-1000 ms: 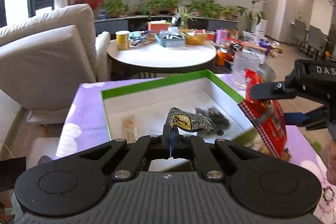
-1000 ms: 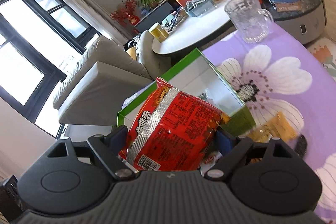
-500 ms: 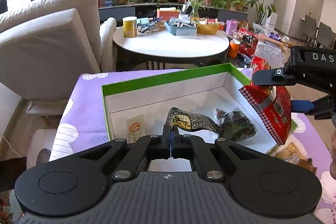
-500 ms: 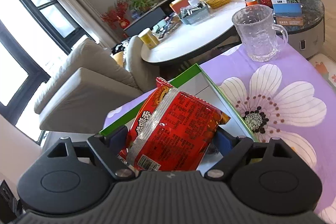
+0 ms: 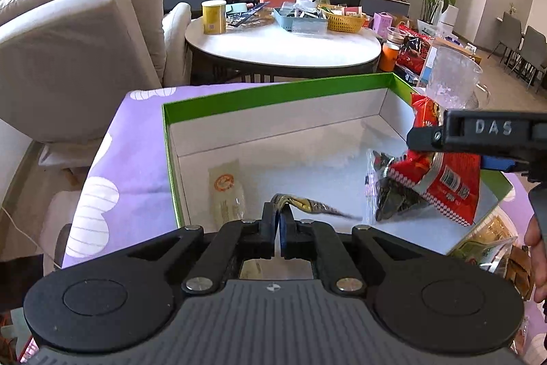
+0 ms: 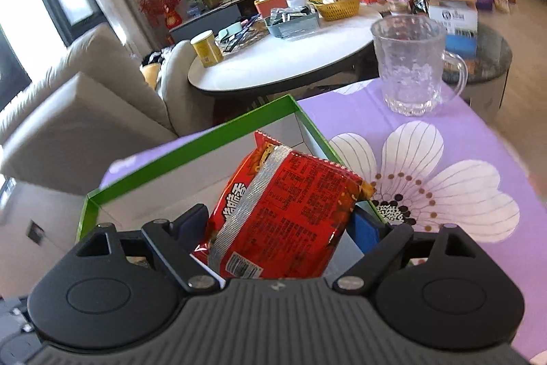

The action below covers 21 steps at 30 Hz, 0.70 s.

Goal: Organize snacks
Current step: 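Lower the red bag and black pack into the green box and release both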

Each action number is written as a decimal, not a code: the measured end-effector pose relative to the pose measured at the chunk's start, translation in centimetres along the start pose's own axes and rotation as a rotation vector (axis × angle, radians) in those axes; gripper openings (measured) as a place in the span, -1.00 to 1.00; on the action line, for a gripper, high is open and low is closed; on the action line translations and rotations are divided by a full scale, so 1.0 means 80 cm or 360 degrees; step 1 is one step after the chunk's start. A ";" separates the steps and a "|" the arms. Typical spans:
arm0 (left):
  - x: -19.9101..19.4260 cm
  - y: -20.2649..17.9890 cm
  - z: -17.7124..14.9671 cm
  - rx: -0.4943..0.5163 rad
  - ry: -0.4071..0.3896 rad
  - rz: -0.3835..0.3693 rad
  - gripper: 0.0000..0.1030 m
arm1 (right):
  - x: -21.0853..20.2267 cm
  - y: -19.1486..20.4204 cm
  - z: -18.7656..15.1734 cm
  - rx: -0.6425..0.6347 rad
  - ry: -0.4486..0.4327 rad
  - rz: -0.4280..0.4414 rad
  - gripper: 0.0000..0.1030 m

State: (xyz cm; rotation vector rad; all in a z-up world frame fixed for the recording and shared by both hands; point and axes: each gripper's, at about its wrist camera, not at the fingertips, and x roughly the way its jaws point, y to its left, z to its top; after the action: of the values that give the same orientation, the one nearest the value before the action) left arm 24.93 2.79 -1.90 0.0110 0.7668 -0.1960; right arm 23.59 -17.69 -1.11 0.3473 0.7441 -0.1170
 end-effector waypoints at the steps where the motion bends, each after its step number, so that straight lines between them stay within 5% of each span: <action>1: -0.002 0.000 -0.001 -0.0001 0.0004 -0.0001 -0.93 | 0.000 0.001 -0.003 -0.0031 0.0005 -0.0012 0.34; 6: -0.013 0.002 -0.008 -0.0025 0.0019 0.0000 -0.64 | -0.001 -0.003 -0.016 -0.0055 0.0080 0.0014 0.34; 15: -0.047 0.007 -0.023 -0.0051 -0.0009 0.0009 -0.54 | -0.046 0.008 -0.042 -0.0300 -0.0062 -0.0015 0.42; 21: -0.068 0.006 -0.036 -0.0041 -0.0013 0.0015 -0.53 | -0.068 -0.006 -0.054 -0.0200 -0.0040 0.0076 0.42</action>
State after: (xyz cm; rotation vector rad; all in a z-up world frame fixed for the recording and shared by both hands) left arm 19.21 4.43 -0.29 -0.0105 0.7608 -0.1770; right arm 16.75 -16.74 -0.51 0.2436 0.7143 -0.0291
